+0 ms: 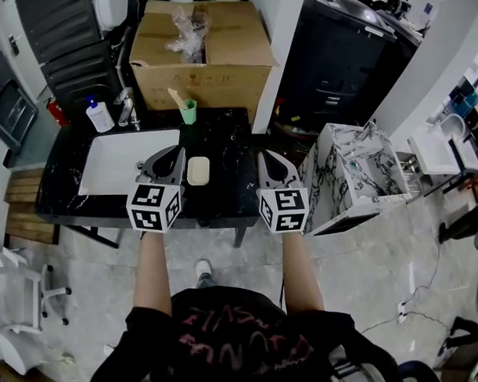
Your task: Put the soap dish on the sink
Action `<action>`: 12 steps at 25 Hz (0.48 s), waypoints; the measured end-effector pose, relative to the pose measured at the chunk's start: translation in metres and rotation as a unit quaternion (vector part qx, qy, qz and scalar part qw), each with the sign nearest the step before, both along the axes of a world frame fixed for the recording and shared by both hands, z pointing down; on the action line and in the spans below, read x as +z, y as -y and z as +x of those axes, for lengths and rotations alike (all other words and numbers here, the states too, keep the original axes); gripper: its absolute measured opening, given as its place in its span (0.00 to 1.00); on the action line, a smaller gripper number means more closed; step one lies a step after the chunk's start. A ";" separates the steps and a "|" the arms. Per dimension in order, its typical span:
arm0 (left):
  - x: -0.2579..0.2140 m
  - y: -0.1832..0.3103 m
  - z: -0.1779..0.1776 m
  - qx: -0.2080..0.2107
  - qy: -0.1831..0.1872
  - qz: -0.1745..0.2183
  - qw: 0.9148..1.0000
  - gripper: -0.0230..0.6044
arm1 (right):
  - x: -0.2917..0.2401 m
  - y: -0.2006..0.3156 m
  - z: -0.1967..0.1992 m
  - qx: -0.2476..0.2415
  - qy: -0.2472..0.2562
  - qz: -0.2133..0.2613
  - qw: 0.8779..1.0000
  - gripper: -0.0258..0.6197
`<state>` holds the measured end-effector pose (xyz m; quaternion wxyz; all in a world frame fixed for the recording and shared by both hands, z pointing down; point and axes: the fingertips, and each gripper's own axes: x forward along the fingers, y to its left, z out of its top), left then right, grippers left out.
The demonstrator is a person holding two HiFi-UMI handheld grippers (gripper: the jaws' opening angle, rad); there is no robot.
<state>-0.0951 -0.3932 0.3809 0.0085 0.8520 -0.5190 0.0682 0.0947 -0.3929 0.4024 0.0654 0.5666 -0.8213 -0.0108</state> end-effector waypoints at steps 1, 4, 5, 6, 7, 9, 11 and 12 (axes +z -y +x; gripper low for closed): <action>0.000 -0.001 0.000 -0.001 -0.005 0.001 1.000 0.06 | 0.001 0.000 0.000 0.000 0.001 -0.001 1.000 0.06; -0.003 -0.001 -0.002 -0.010 0.003 0.010 1.000 0.06 | 0.002 -0.001 0.000 -0.001 0.000 -0.001 1.000 0.06; -0.004 0.000 -0.003 -0.011 0.005 0.011 1.000 0.06 | 0.001 -0.001 0.000 -0.002 -0.001 0.000 1.000 0.06; -0.005 0.000 -0.003 -0.011 0.004 0.011 1.000 0.06 | -0.001 -0.001 0.001 -0.001 -0.001 0.002 1.000 0.06; -0.005 0.000 -0.003 -0.010 0.002 0.011 1.000 0.06 | -0.002 0.000 0.001 0.000 -0.001 0.003 1.000 0.06; -0.005 -0.001 -0.003 -0.010 0.001 0.011 1.000 0.06 | -0.004 0.000 0.002 0.001 -0.002 0.004 1.000 0.06; -0.005 -0.002 -0.003 -0.012 0.003 0.012 1.000 0.06 | -0.005 0.001 0.003 -0.001 -0.001 0.006 1.000 0.06; -0.005 -0.002 -0.002 -0.012 0.003 0.013 1.000 0.06 | -0.005 0.001 0.003 -0.001 0.000 0.007 1.000 0.06</action>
